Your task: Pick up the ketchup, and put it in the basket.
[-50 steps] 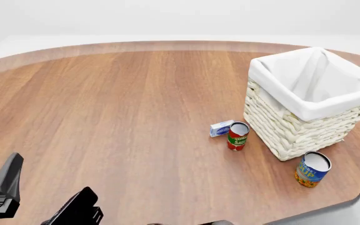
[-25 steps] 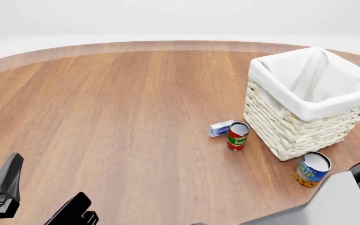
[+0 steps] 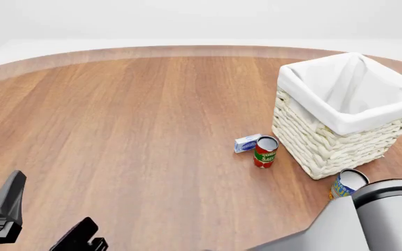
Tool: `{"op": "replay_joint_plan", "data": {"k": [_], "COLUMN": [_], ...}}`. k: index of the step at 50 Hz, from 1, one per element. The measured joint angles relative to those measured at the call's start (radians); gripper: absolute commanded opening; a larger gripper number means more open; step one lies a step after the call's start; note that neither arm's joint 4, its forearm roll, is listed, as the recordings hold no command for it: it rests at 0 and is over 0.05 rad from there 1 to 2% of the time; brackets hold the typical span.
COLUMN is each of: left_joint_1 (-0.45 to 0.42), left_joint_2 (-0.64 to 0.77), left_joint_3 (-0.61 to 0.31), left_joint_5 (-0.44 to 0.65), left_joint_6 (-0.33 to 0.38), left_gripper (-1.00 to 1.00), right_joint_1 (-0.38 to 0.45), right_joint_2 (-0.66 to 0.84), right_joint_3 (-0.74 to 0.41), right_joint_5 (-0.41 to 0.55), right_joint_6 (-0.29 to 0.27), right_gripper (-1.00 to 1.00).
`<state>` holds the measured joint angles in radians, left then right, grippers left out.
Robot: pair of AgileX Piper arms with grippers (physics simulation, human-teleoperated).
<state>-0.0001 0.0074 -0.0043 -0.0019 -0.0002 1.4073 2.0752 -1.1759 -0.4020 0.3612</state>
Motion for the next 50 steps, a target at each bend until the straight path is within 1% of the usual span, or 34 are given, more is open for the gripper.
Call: {"op": "replay_joint_plan", "data": {"k": [3, 4, 16, 30, 50], "left_joint_1": [0.000, 0.000, 0.000, 0.000, 0.000], "left_joint_2": [0.000, 0.000, 0.000, 0.000, 0.000], "left_joint_3": [0.000, 0.000, 0.000, 0.000, 0.000], "left_joint_5": [0.000, 0.000, 0.000, 0.000, 0.000], "left_joint_6": [0.000, 0.000, 0.000, 0.000, 0.000], "left_gripper": [1.00, 1.00, 1.00, 1.00, 1.00], "right_joint_1": [0.000, 0.000, -0.003, -0.020, -0.074], "right_joint_2": [0.005, 0.007, 0.007, -0.029, -0.063], "right_joint_3": [-0.006, -0.008, -0.017, 0.013, 0.057], "right_joint_5": [0.003, 0.004, 0.007, 0.004, -0.023], "right_joint_6": [0.000, 0.000, -0.013, -0.025, -0.021], "right_gripper": [1.00, -1.00, -1.00, -1.00, -1.00]}}
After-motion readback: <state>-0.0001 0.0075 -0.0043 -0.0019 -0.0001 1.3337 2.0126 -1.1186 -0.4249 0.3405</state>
